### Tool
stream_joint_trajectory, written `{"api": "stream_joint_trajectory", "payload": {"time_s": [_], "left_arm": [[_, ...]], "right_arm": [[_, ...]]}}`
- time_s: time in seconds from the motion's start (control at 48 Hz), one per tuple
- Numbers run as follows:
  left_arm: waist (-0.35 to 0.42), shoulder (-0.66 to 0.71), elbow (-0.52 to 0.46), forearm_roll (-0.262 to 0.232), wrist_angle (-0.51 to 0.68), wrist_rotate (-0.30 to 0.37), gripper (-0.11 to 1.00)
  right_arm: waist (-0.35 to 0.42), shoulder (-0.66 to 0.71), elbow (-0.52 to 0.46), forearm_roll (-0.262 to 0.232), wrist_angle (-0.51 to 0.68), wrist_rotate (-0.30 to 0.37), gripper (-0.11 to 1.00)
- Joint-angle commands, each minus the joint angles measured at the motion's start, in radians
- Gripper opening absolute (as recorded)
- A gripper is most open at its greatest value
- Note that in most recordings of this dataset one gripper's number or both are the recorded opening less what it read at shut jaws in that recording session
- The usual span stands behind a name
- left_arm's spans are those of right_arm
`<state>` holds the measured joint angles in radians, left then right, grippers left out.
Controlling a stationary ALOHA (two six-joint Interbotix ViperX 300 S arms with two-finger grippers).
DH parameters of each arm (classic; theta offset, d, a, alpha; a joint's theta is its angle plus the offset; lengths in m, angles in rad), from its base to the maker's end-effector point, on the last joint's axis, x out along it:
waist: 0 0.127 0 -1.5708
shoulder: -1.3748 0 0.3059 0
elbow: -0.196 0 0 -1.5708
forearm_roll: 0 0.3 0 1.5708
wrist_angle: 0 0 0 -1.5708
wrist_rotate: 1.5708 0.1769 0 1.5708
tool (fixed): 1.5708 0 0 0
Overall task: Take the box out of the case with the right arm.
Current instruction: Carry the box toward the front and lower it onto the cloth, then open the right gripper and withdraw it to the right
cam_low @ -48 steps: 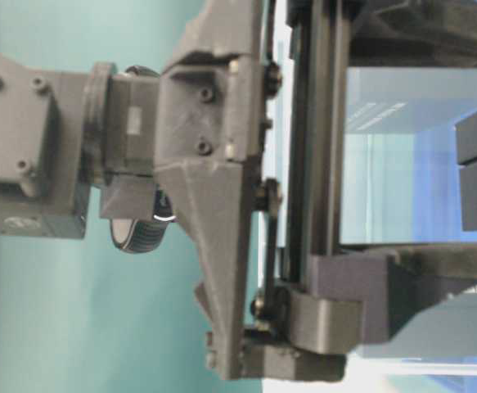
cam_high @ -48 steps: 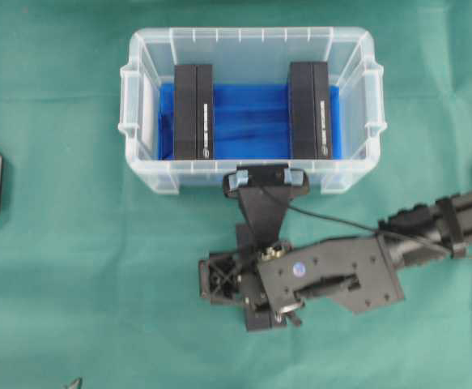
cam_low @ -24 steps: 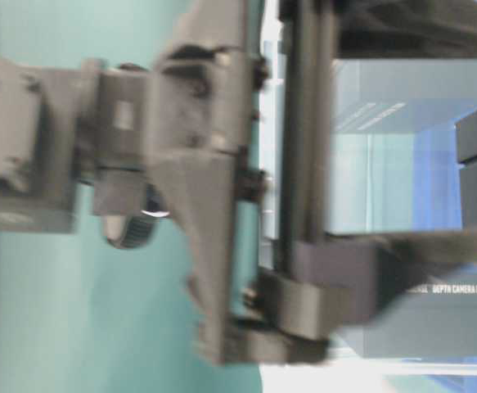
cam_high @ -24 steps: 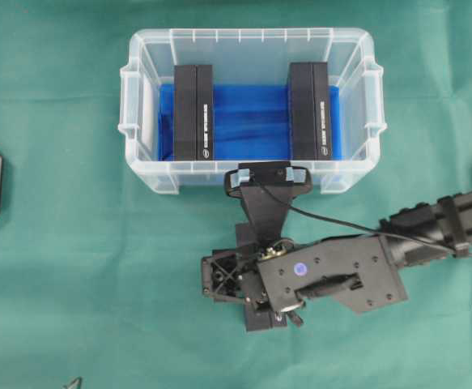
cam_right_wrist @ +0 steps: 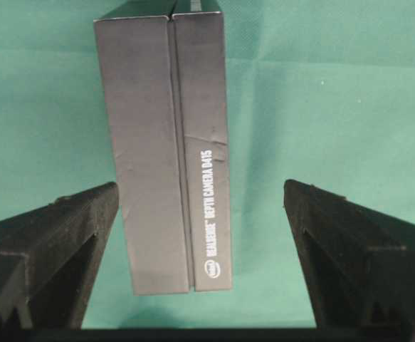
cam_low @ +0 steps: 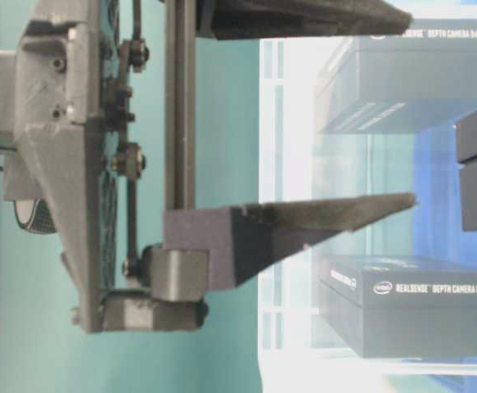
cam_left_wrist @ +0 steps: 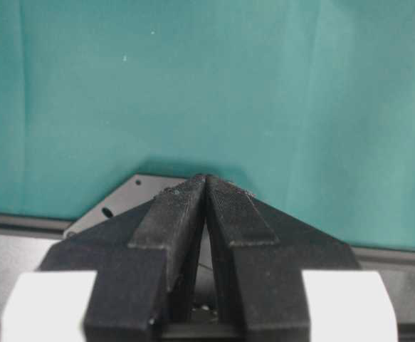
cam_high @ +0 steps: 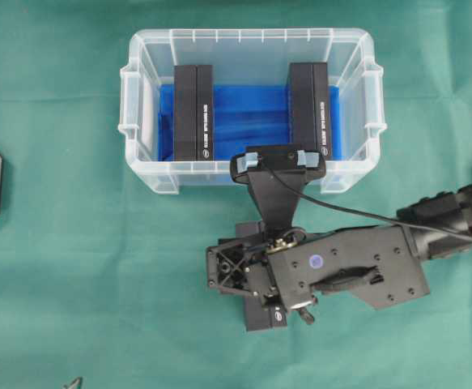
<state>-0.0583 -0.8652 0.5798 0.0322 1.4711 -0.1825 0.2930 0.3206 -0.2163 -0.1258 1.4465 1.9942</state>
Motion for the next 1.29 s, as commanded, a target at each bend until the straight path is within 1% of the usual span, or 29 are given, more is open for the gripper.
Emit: {"api": "stream_joint_trajectory", "payload": {"time_s": [0.0, 0.167, 0.563, 0.792, 0.876, 1.001, 1.272], "left_arm": [[0.005, 0.006, -0.025, 0.003, -0.003, -0.002, 0.02], [0.003, 0.006, -0.025, 0.003, -0.003, -0.003, 0.02], [0.003, 0.006, -0.025, 0.003, -0.005, -0.002, 0.02], [0.005, 0.005, -0.025, 0.003, -0.011, 0.002, 0.02], [0.003, 0.006, -0.025, 0.003, -0.009, 0.0, 0.02], [0.003, 0.006, -0.025, 0.003, -0.011, 0.002, 0.02], [0.003, 0.006, -0.023, 0.003, -0.011, 0.003, 0.02]], "right_arm": [[0.009, -0.071, 0.017, 0.002, 0.009, 0.008, 0.9], [0.025, -0.158, 0.121, 0.006, 0.005, 0.021, 0.9], [0.08, -0.413, 0.419, 0.006, 0.003, 0.126, 0.9], [0.127, -0.54, 0.563, 0.035, 0.003, 0.17, 0.9], [0.133, -0.577, 0.597, 0.035, 0.002, 0.187, 0.9], [0.133, -0.607, 0.627, 0.031, -0.003, 0.187, 0.9], [0.13, -0.612, 0.632, 0.025, -0.005, 0.172, 0.9]]}}
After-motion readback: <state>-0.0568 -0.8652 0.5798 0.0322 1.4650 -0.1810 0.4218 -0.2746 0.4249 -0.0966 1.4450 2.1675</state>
